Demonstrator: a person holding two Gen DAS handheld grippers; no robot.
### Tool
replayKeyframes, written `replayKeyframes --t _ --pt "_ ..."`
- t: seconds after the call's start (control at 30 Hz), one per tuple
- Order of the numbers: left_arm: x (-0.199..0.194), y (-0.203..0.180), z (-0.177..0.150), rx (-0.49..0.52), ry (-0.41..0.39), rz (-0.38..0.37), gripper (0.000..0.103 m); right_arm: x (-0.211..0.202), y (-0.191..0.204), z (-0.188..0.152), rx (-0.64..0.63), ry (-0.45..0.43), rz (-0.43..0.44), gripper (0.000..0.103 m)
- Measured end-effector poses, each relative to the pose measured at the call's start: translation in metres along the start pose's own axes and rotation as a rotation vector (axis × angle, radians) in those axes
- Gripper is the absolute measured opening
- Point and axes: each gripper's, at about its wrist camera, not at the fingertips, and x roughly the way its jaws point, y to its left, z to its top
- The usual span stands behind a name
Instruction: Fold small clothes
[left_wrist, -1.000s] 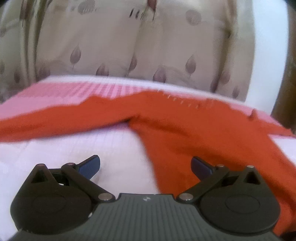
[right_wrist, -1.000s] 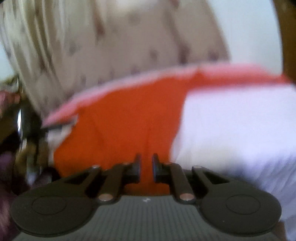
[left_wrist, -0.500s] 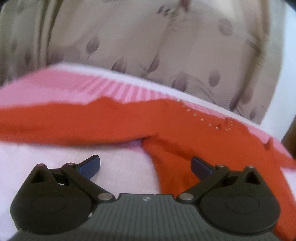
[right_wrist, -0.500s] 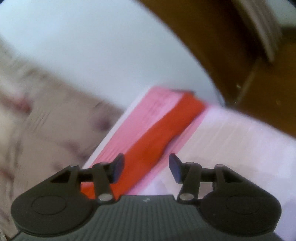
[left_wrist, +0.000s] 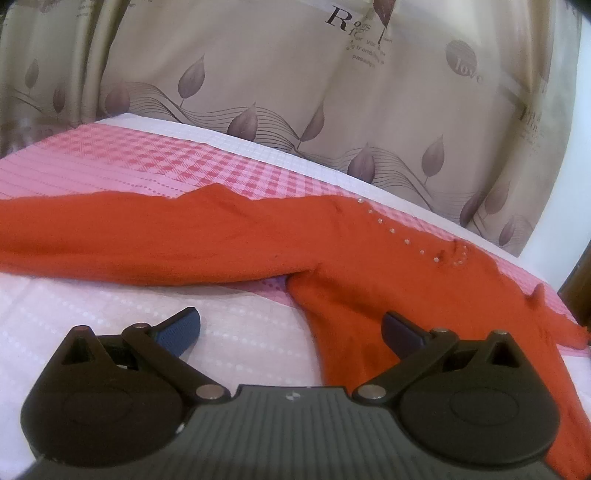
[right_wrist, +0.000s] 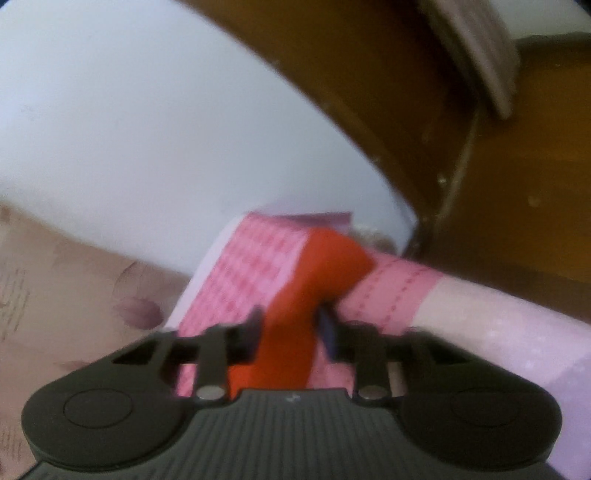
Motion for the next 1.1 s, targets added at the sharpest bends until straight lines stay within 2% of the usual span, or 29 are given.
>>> replayKeyframes --t 0.1,0.3,0.67,0.73,0.8,0.87,0.97,1.1 --pt "-0.001 0.0 0.0 -0.003 -0.001 -0.003 0.103 -0.014 -0.011 -0.001 0.038 -0.052 -0.022 0.017" --pt "0.0 0.001 0.0 -0.009 -0.003 -0.007 0.103 -0.011 -0.023 0.007 0.097 0.018 0.022 0.018" --pt "0.0 0.001 0.0 -0.004 -0.003 -0.002 0.103 0.017 -0.009 0.005 0.114 0.009 0.026 0.018" --pt "0.0 0.001 0.0 -0.005 -0.003 -0.003 0.103 0.018 -0.004 0.004 0.067 0.009 0.006 0.015" --pt "0.0 0.001 0.0 -0.007 -0.004 -0.004 0.103 0.016 0.007 0.002 -0.042 0.006 -0.037 0.012" --pt "0.0 0.001 0.0 -0.011 -0.004 -0.007 0.103 0.014 0.01 0.0 -0.056 -0.003 -0.054 0.01" --pt "-0.001 0.003 0.0 -0.029 -0.012 -0.018 0.103 -0.003 0.019 -0.007 -0.03 -0.025 0.01 0.01" --pt "-0.002 0.007 0.0 -0.058 -0.024 -0.038 0.103 -0.033 0.066 -0.028 -0.062 -0.005 0.182 0.01"
